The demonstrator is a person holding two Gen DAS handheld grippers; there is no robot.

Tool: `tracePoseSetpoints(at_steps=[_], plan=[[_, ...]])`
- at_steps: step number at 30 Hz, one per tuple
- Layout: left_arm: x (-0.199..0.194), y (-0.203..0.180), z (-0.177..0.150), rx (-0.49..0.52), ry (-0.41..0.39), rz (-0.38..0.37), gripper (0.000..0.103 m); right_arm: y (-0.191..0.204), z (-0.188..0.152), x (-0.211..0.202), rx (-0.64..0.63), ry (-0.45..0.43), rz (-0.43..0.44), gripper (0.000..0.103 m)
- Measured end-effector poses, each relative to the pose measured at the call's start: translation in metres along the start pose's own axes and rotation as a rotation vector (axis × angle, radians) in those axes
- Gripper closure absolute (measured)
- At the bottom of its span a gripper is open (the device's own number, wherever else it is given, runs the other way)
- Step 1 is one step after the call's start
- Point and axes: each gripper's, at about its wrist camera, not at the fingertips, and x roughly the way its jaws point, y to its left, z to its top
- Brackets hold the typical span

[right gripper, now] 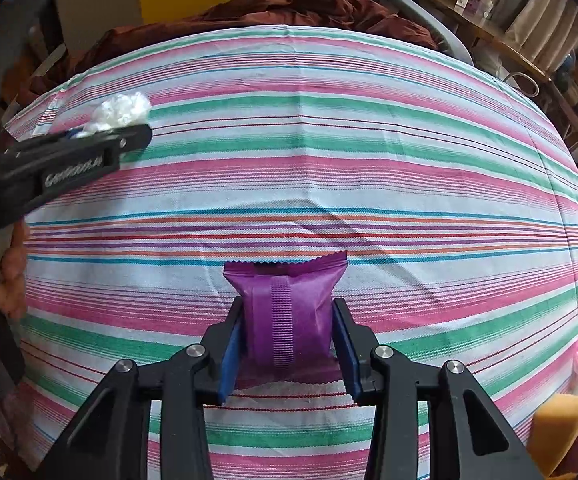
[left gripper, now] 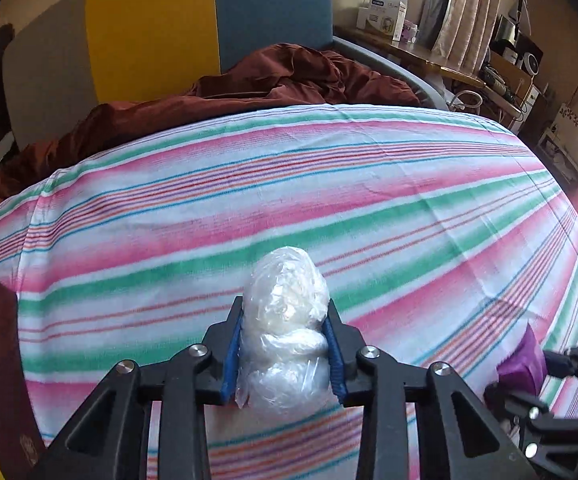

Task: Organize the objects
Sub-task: 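Carry the white plastic bundle into the gold tray with the left gripper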

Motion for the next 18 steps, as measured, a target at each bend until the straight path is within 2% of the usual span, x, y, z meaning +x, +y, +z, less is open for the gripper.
tracePoseSetpoints(at_steps=[11,18], plan=[[-0.059,-0.010,-0.091,-0.013,-0.086,0.025,0.068,-0.002,-0.002,0.000,0.005,-0.007,0.000,0.060],[-0.067,-0.014,-0.108,0.012,-0.120,0.035,0.068,0.007,-0.009,-0.004,-0.024,-0.021,-0.032,0.059]])
